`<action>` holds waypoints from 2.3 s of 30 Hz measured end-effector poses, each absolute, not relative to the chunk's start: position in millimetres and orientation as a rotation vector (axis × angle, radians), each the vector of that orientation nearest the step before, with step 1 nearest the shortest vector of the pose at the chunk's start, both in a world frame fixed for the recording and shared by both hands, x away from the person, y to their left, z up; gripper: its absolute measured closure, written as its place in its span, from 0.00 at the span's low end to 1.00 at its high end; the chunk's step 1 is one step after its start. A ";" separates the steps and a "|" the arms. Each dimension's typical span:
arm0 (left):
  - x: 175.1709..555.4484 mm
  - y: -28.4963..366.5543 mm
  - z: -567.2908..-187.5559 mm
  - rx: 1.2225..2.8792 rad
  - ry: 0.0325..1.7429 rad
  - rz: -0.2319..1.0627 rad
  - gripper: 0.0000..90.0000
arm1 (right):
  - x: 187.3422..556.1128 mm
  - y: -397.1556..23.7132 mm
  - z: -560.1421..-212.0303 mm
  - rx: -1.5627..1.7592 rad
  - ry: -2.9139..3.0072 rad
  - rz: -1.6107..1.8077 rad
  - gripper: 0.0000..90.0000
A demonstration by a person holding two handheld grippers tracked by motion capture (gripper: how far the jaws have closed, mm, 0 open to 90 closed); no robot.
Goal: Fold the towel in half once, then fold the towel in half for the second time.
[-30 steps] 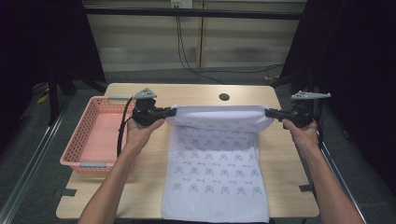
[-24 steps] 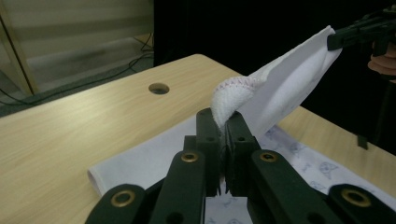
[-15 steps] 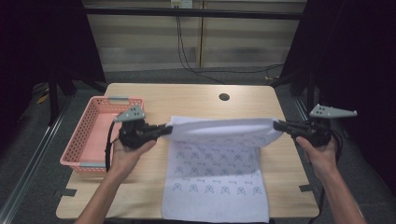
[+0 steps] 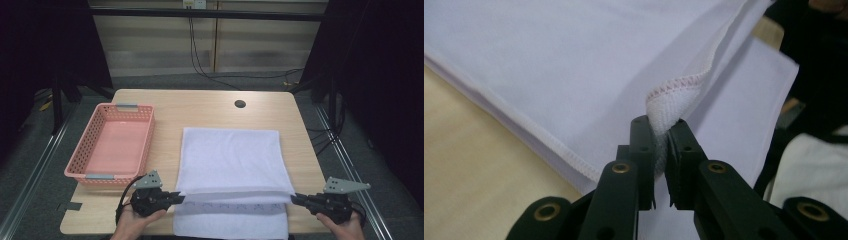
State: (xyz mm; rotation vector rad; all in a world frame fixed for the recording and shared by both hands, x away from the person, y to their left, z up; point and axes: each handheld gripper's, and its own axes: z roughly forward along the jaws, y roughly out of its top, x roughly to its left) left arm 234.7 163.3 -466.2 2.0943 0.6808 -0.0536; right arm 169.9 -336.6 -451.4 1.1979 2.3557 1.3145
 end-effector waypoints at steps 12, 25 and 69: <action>222.8 164.0 -471.8 2.193 0.553 -0.167 0.77 | 138.0 -334.2 -457.9 1.149 2.496 1.302 0.84; 264.4 167.0 -467.0 2.110 0.659 -0.079 0.66 | 182.0 -329.7 -449.9 1.188 2.366 1.327 0.74; 252.4 139.6 -487.6 2.255 0.729 -0.112 0.78 | 201.1 -298.4 -486.3 1.184 2.591 1.020 0.62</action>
